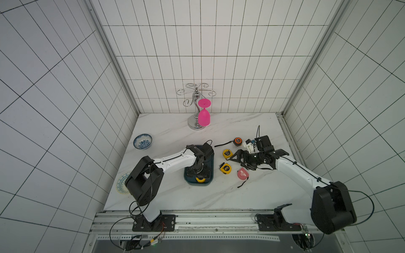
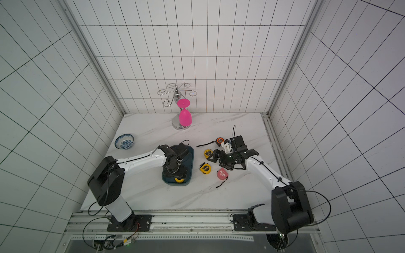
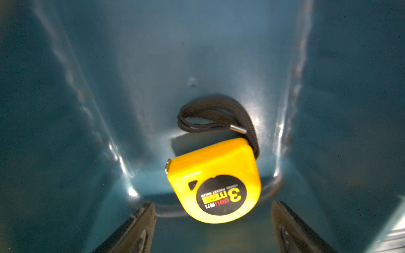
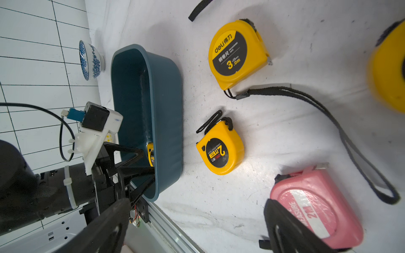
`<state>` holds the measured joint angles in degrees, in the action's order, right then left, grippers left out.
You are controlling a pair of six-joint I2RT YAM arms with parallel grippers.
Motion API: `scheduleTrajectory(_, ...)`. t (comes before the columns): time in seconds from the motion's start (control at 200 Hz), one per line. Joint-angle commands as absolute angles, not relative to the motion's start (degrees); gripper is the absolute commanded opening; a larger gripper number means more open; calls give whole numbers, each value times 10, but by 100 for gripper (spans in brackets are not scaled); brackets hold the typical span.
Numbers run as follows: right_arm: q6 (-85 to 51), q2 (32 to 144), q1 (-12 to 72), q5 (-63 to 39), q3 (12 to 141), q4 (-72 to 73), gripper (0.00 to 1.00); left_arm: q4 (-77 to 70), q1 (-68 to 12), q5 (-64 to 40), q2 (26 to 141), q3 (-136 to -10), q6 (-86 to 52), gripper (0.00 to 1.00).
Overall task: Take the tape measure out of the storage box
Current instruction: Pick up the tape measure from the storage box.
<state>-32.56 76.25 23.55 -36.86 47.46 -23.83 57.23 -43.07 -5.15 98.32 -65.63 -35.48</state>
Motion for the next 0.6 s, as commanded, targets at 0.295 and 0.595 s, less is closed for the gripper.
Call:
scheduleTrajectory(0.295, -316, 754, 229, -368, 479, -230, 99, 537, -425, -57, 1021, -658, -435, 82)
scheduleTrajectory(0.595, -321, 754, 229, -369, 473, -221, 99, 522, -416, -36, 1042, -661, -450, 74)
